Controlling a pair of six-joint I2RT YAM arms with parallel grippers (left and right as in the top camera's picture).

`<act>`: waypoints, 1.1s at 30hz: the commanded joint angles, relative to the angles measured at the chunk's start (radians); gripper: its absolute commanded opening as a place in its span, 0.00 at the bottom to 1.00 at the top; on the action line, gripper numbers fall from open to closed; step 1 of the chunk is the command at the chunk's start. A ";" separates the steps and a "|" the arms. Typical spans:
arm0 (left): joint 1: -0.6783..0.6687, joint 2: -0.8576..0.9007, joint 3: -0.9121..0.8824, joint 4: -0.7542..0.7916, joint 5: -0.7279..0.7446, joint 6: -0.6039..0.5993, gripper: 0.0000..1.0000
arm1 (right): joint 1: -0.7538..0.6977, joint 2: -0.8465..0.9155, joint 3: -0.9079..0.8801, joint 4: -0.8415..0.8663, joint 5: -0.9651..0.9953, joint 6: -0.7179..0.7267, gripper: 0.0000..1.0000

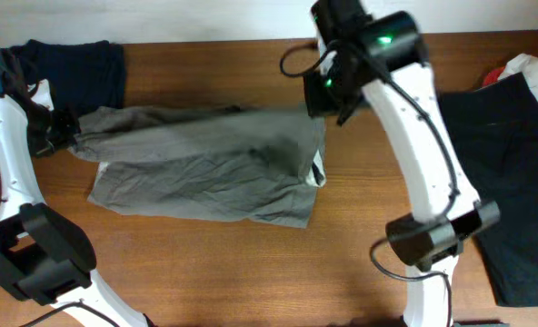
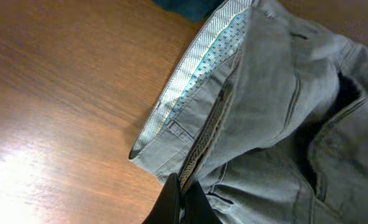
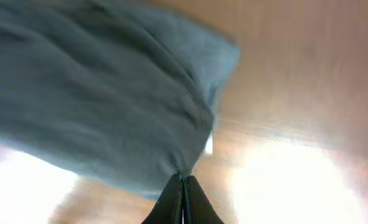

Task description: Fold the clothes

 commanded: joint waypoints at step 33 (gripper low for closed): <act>0.008 0.121 -0.002 0.266 0.205 0.124 0.01 | -0.254 0.101 -0.035 0.248 -0.072 -0.183 0.04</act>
